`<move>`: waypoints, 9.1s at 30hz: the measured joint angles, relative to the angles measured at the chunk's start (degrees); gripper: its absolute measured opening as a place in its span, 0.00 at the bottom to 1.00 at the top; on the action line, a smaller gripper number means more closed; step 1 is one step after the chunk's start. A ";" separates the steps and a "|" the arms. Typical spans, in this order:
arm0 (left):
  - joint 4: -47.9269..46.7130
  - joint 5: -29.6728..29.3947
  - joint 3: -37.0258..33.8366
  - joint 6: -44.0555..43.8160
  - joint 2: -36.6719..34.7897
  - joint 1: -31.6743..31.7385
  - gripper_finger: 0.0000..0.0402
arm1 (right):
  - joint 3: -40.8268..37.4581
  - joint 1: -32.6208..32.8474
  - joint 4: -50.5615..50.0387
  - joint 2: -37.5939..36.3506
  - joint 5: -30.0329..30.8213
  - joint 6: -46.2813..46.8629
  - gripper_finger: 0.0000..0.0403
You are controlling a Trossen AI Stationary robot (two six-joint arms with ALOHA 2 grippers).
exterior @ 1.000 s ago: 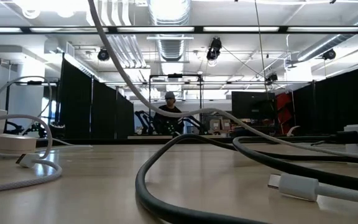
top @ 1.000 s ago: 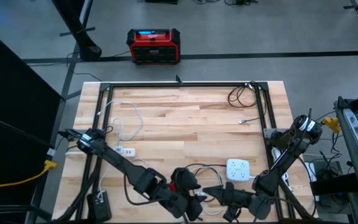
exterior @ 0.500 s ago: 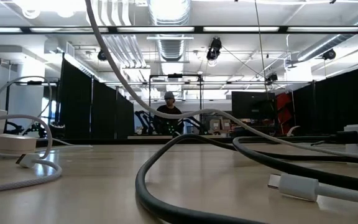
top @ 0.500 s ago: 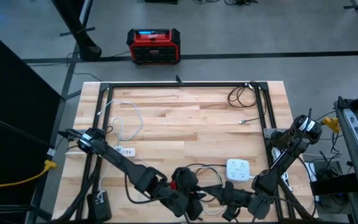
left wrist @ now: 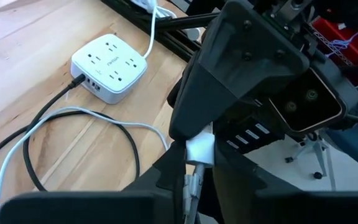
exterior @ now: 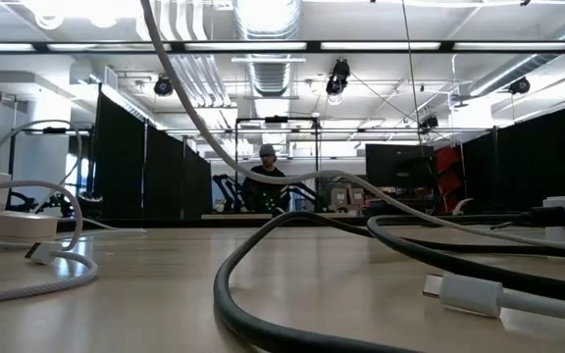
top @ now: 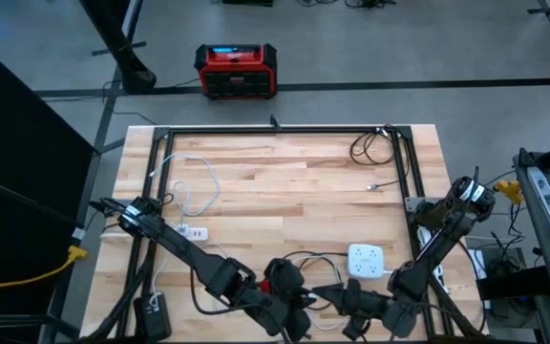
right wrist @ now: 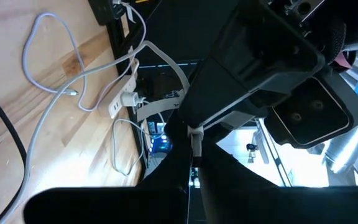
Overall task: Insert USB
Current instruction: Insert the white charger cable into the left white outlet extension
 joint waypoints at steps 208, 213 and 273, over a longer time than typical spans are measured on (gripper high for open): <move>-27.62 -13.55 8.30 43.54 1.73 -4.64 0.03 | -8.66 -5.22 -1.79 -6.52 -13.04 47.22 0.32; -40.75 -6.34 10.80 29.42 1.51 -4.23 0.03 | -8.68 -5.13 -4.97 -6.49 -11.26 52.86 0.46; -34.20 46.56 -52.36 -18.40 -33.96 30.30 0.03 | -8.83 -5.52 -16.70 -6.47 -12.81 73.96 0.50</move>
